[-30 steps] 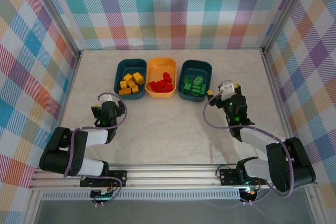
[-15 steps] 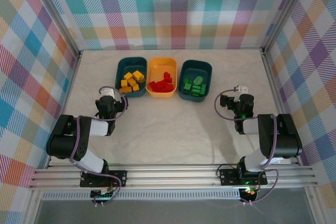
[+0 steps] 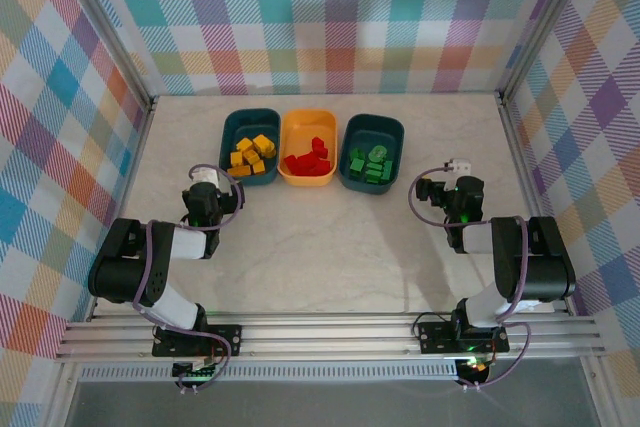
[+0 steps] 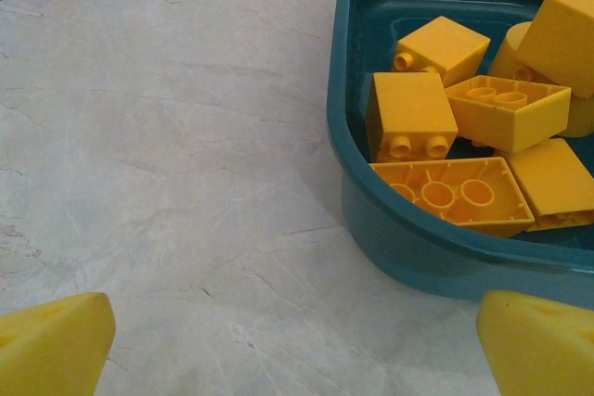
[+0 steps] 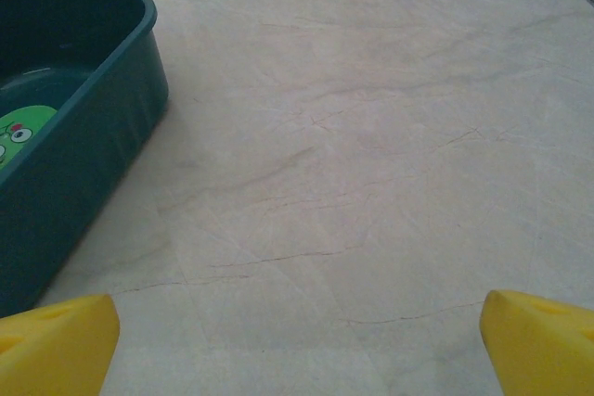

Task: Sort the legos into containers by color

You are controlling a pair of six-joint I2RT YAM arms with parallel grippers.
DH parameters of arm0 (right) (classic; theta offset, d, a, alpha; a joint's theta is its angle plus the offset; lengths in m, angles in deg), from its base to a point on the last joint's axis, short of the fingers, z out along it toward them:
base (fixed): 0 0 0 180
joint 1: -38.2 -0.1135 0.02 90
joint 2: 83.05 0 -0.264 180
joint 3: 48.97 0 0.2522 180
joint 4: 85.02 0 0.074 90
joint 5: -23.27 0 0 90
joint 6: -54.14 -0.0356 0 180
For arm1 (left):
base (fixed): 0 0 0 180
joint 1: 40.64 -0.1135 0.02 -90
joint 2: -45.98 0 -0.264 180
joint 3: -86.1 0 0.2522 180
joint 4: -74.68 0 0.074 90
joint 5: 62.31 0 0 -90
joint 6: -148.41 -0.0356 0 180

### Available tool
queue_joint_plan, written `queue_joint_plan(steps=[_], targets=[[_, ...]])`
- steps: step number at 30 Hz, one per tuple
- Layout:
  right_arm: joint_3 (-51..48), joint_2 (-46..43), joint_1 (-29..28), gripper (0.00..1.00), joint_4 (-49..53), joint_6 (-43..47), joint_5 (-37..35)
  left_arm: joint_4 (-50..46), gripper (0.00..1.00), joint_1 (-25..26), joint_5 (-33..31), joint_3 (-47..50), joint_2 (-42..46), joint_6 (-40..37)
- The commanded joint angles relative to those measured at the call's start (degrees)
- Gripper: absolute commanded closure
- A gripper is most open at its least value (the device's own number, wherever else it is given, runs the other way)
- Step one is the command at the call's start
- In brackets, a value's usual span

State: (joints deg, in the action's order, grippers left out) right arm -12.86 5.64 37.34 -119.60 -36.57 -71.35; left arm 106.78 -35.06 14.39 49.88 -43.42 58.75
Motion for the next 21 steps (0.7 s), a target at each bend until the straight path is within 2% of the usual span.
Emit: queue_joint_plan(steps=[1,21], targets=[[0.77,-0.72,-0.45,0.00,-0.09,-0.26,1.29,1.78,0.00,-0.13,0.33,-0.75,-0.09,-0.70],[0.68,-0.82,-0.63,0.00,-0.23,0.28,2.23,1.77,0.00,-0.08,0.34,-0.81,-0.11,-0.82]])
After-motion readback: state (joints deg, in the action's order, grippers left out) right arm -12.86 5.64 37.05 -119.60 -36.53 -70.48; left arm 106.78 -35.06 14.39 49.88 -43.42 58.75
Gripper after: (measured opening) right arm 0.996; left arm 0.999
